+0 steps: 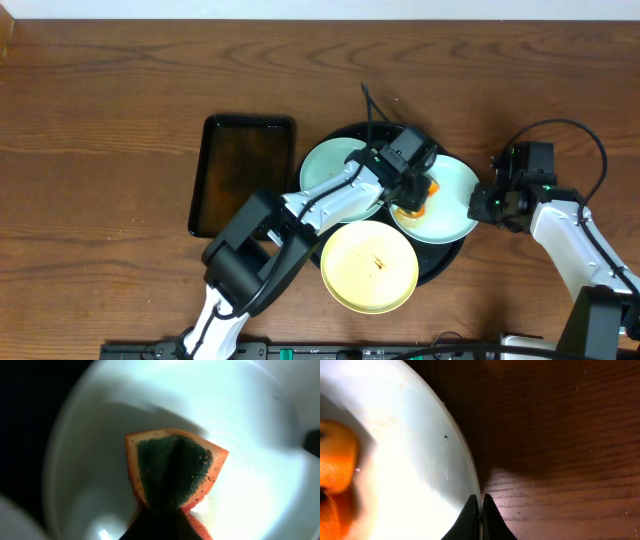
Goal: Clean dirty plates on tray and stack at the side
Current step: 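Scrub the held pale green plate with the sponge in the left gripper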
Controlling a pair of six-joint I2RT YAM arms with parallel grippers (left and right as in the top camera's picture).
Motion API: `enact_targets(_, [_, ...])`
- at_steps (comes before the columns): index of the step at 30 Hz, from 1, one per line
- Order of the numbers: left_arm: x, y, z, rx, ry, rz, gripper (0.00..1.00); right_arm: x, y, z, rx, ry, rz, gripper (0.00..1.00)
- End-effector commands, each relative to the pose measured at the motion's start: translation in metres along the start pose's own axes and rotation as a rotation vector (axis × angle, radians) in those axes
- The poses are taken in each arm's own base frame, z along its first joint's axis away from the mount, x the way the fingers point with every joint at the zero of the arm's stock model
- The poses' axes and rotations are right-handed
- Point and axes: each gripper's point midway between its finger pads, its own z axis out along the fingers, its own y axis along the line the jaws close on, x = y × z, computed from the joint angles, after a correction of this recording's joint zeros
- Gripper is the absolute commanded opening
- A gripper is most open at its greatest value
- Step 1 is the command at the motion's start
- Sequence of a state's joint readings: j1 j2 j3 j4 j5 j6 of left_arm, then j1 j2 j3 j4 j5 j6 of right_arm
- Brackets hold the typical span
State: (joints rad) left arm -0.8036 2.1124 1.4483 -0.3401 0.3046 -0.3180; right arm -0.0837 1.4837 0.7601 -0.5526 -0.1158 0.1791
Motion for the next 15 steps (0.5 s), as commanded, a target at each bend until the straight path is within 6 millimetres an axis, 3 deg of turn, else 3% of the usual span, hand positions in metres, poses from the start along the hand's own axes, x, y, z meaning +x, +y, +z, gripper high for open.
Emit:
enact_targets(1, [-0.019,0.009,-0.023,-0.060,-0.072,-0.007,0.08,0.009,-0.008,0.004,0.043,0.031,0.003,0.01])
enact_targets(6, [-0.040,-0.021,-0.076,0.021,-0.162,0.021,0.07,0.007,-0.008,0.004,0.042,0.025,0.003,0.01])
enact_targets(9, [-0.044,-0.026,-0.106,0.023,-0.197,0.023,0.08,0.006,-0.008,0.004,0.042,0.022,0.002,0.01])
enact_targets(11, [-0.043,-0.016,-0.117,-0.025,-0.205,0.008,0.07,0.006,-0.011,0.004,0.061,0.019,0.003,0.01])
enact_targets(15, [-0.034,0.024,-0.136,-0.190,-0.187,-0.049,0.07,0.003,-0.030,0.002,0.166,-0.005,0.066,0.01])
